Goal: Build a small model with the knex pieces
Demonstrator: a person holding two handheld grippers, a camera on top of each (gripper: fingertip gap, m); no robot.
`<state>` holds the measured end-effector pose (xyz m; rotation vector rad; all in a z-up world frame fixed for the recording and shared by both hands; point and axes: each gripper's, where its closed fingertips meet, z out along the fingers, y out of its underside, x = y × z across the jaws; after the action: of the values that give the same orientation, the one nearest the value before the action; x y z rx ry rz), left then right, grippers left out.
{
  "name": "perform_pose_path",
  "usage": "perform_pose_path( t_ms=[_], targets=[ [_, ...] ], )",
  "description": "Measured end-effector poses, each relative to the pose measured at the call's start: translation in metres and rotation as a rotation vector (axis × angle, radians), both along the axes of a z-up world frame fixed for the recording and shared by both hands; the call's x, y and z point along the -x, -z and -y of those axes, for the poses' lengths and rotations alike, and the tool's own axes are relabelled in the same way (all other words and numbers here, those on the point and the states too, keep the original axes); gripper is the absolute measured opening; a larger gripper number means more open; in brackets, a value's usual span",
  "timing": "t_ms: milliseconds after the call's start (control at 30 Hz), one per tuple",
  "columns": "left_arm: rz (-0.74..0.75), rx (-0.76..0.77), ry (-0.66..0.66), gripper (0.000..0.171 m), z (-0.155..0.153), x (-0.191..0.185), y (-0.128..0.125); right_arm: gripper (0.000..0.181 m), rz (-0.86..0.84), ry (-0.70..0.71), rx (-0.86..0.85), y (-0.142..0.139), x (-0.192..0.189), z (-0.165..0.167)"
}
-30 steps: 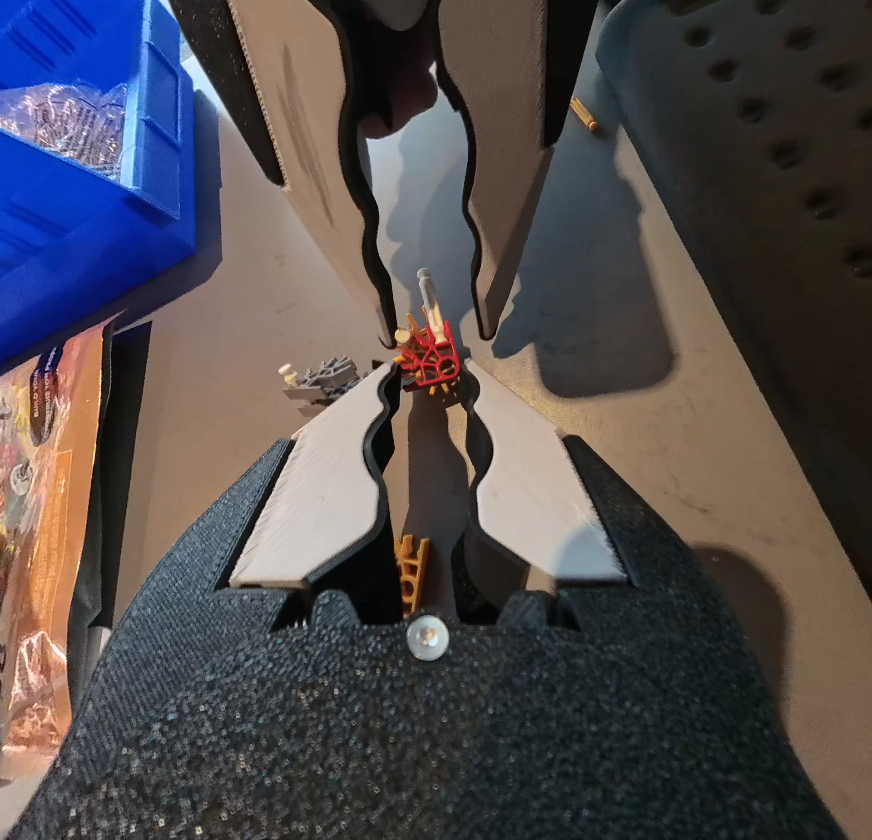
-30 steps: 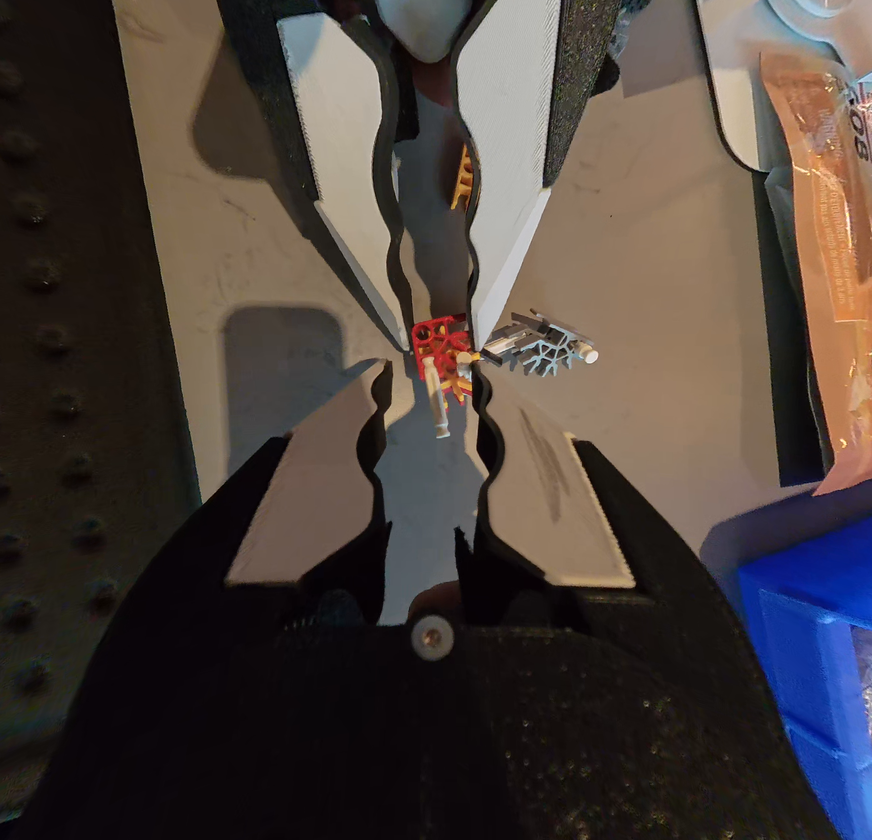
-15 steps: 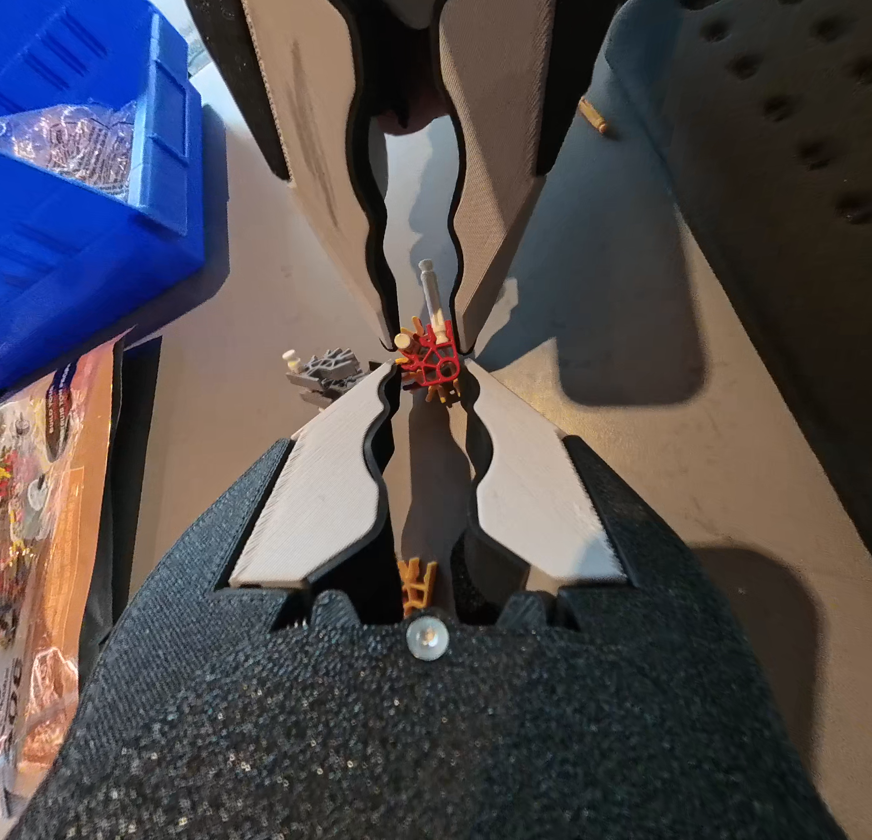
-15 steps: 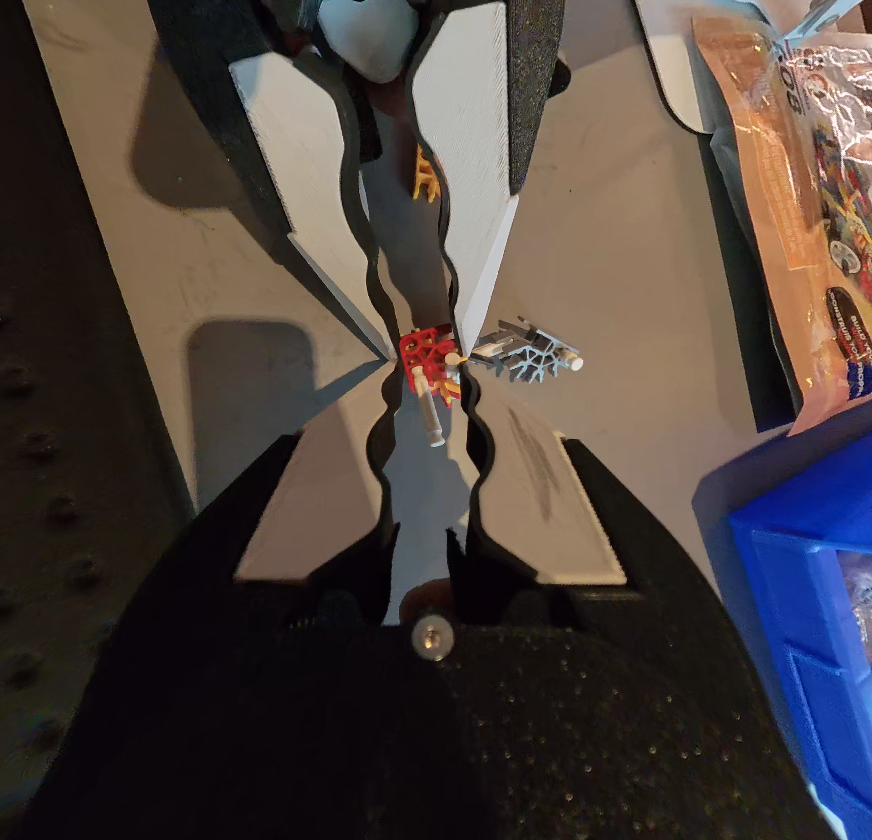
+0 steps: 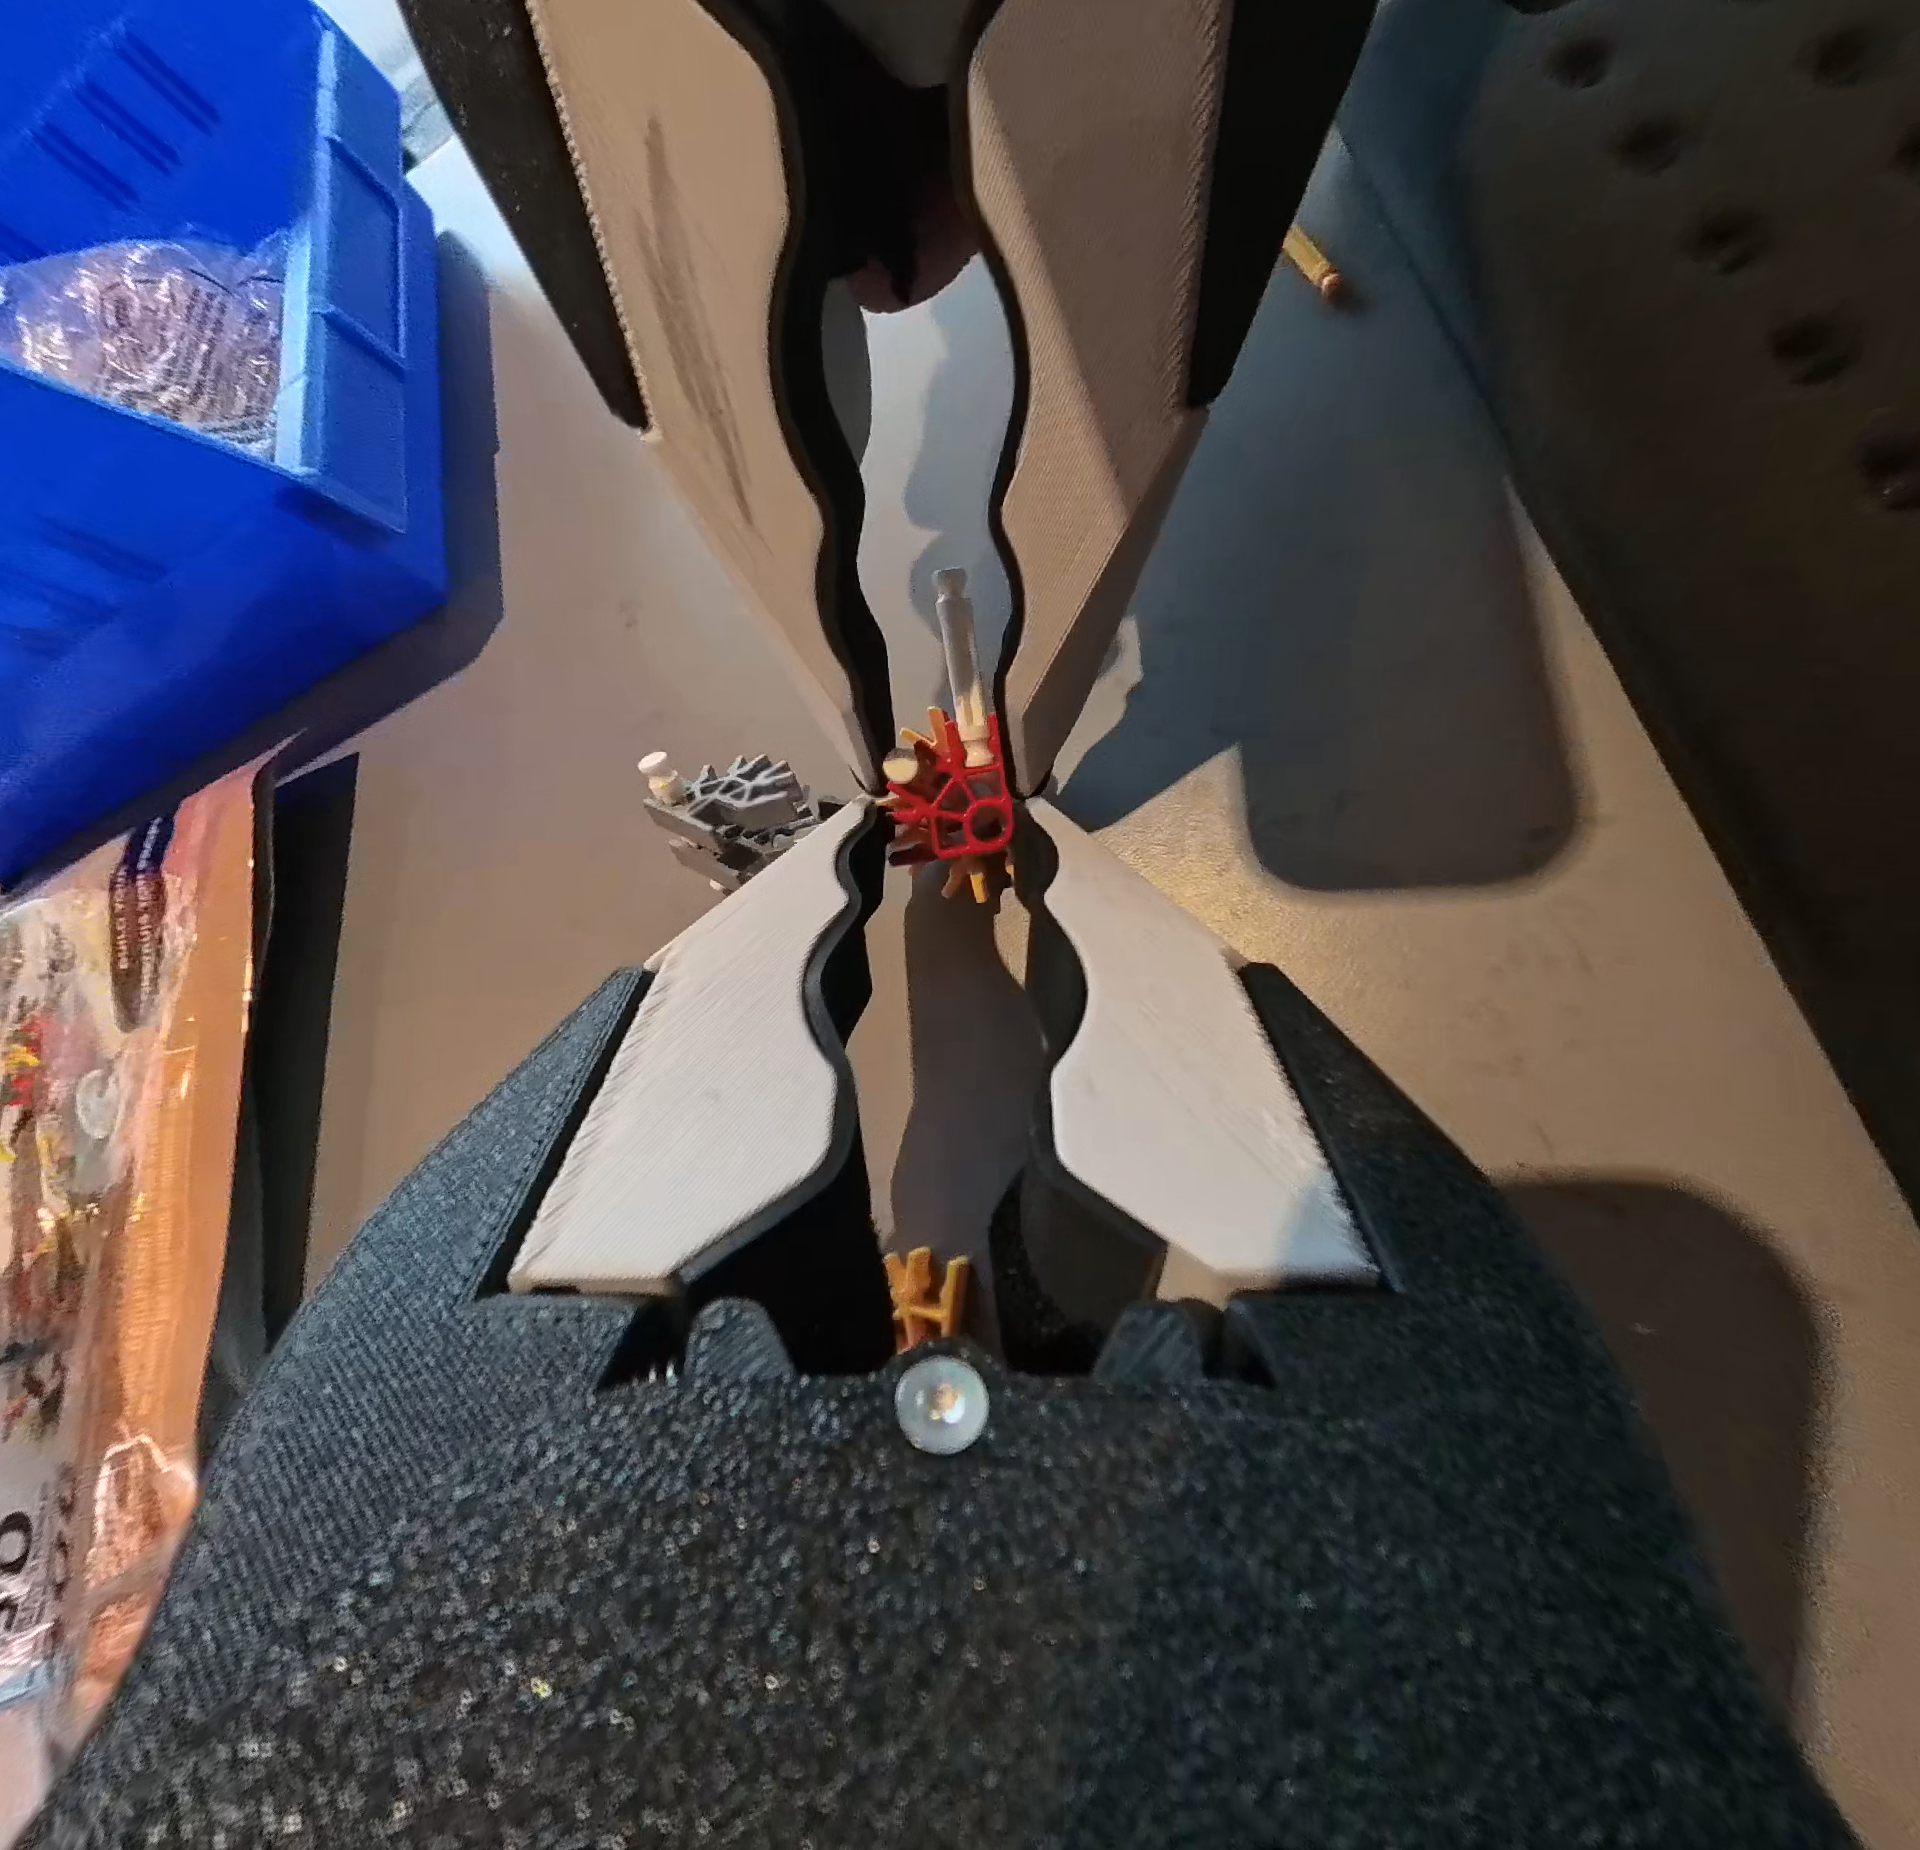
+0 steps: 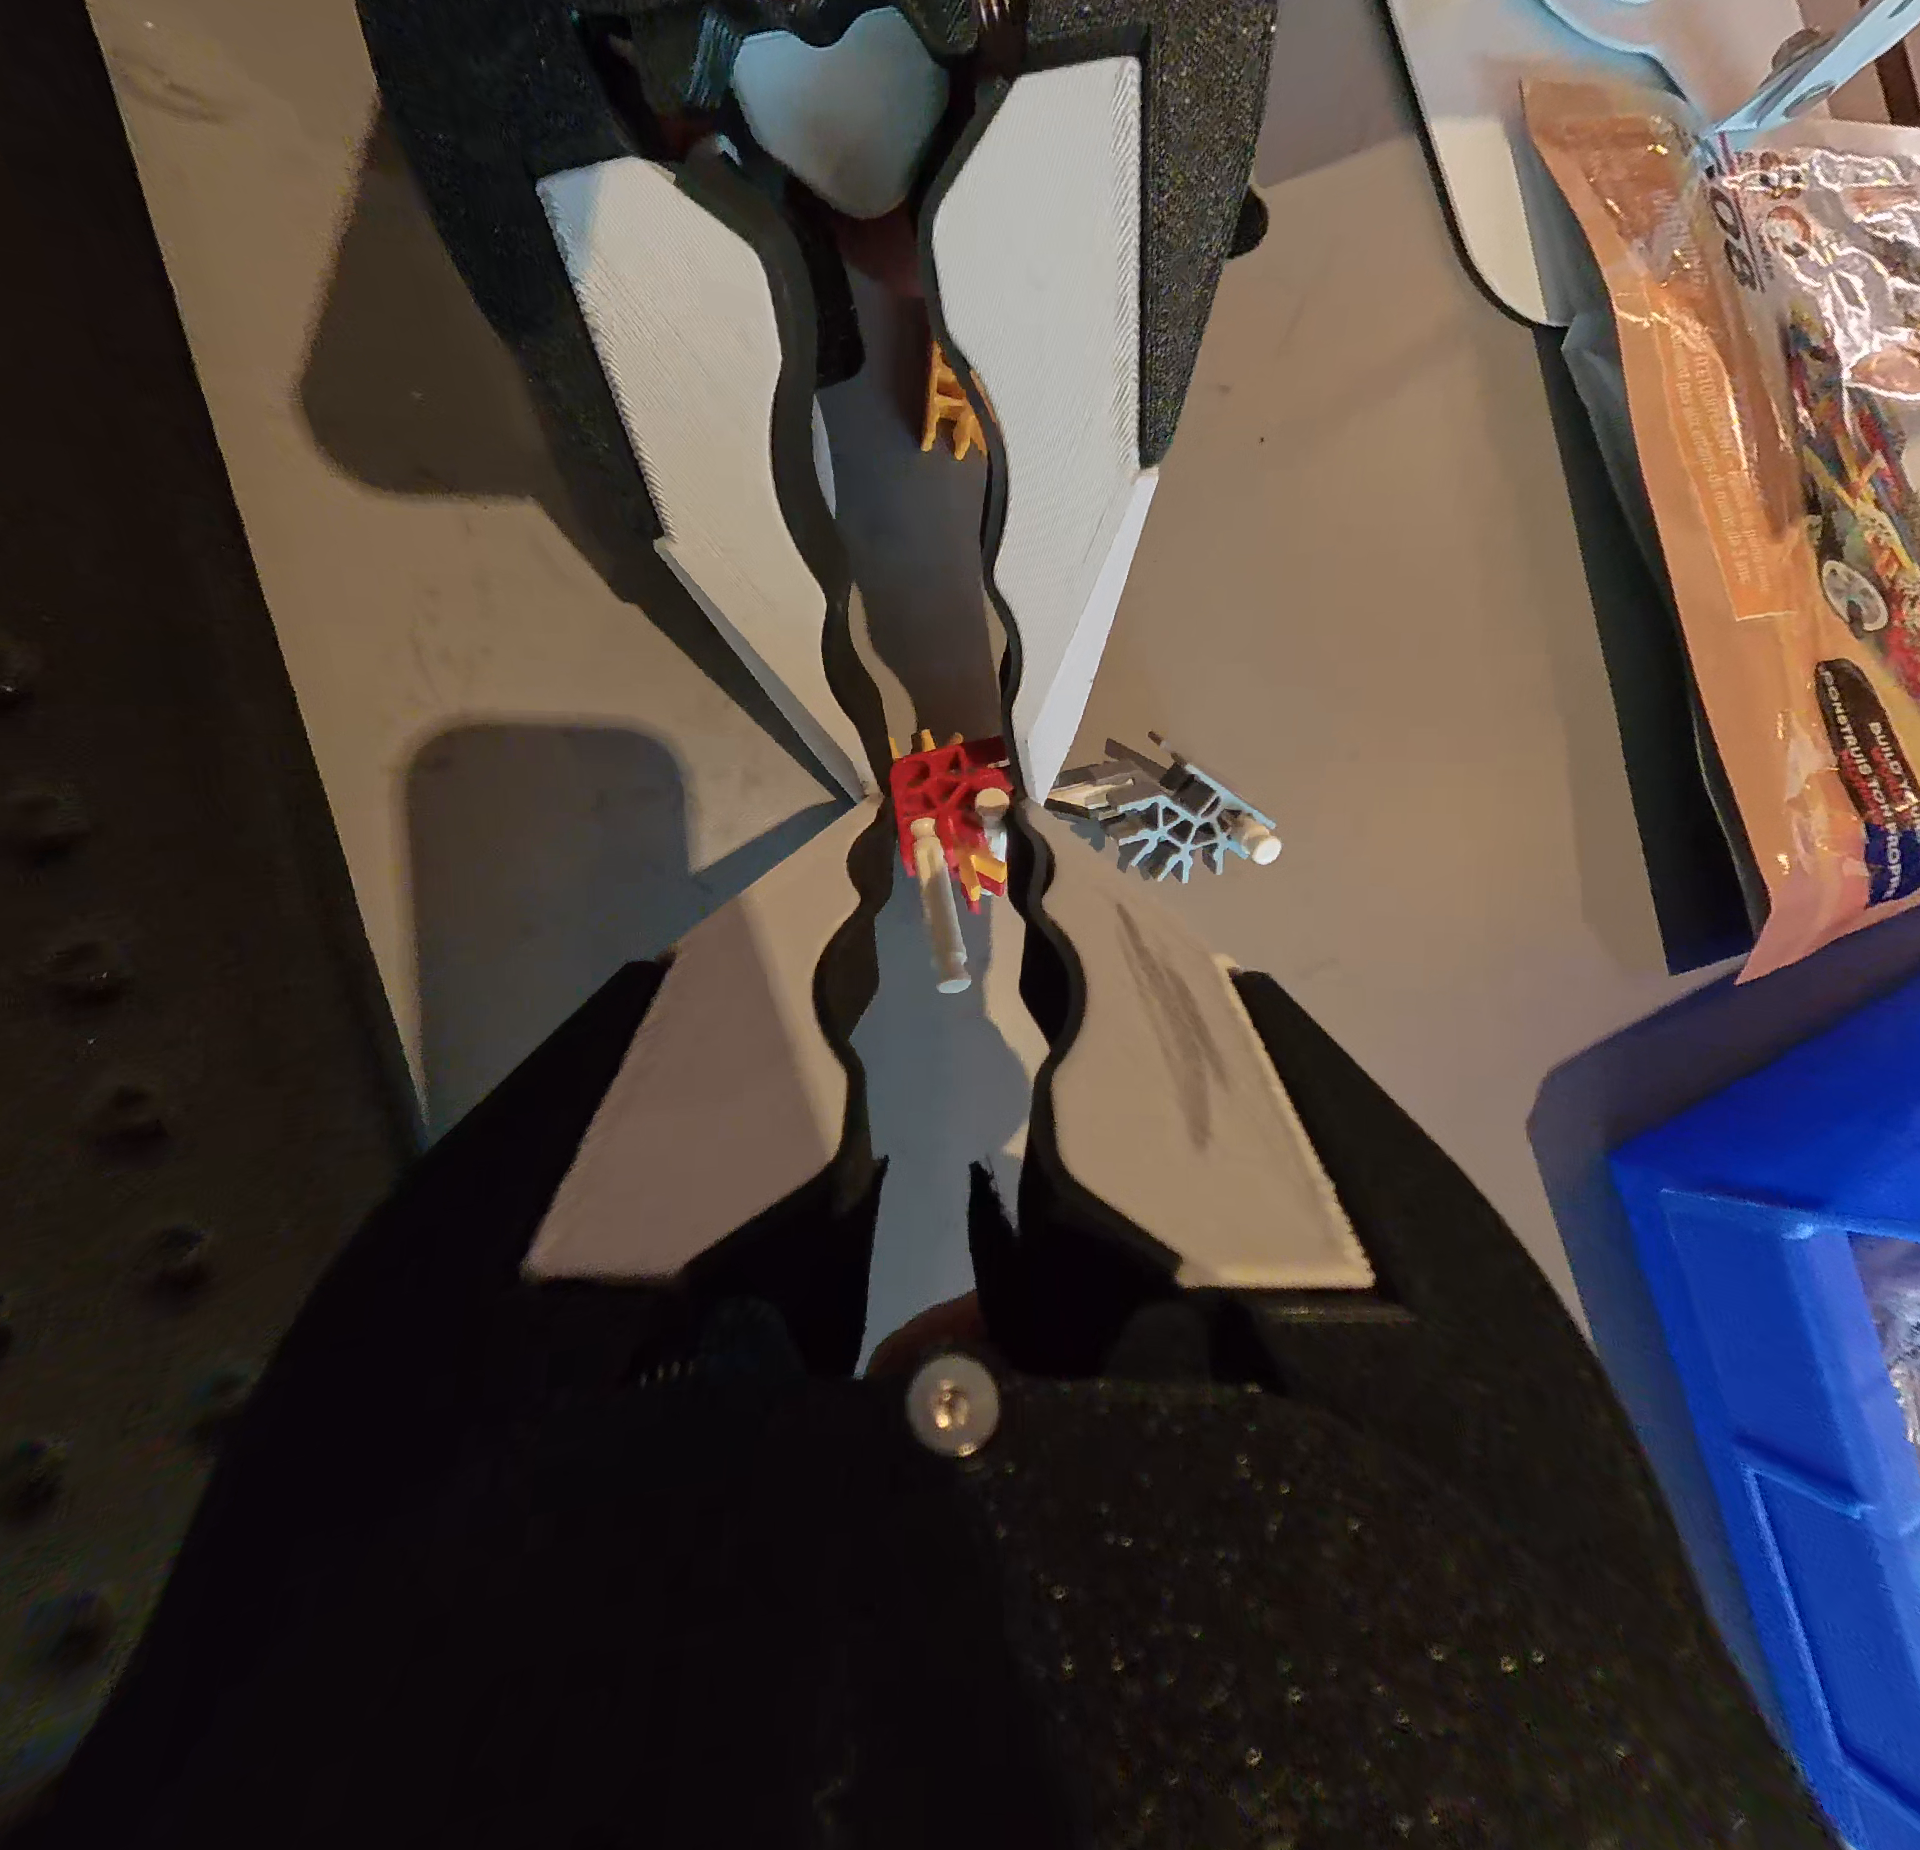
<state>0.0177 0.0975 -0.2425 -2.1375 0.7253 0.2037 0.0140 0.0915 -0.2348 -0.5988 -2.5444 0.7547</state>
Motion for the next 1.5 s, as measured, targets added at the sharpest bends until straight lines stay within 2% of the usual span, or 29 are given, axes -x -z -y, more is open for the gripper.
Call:
perform_pose_path(
  t_ms=[367,633,1233,1500],
  targets=[
    [-0.004,0.041,0.002,0.021,-0.0003,-0.0005,0.0011,0.019,0.019,-0.037,-0.056,0.0006,-0.0001,-0.0001],
    [0.005,0.051,0.000,0.021,-0.0040,0.0021,0.0013,0.023,-0.009,0.066,-0.070,-0.0018,0.0018,-0.0079],
    [-0.007,0.059,0.011,0.021,-0.0060,-0.0009,0.0016,0.004,0.060,-0.019,0.049,-0.0070,-0.0007,-0.0070],
    [0.008,0.079,0.008,0.020,-0.0060,-0.0010,0.0019,0.004,0.096,-0.048,0.105,-0.0064,0.0002,-0.0061]
  ],
)
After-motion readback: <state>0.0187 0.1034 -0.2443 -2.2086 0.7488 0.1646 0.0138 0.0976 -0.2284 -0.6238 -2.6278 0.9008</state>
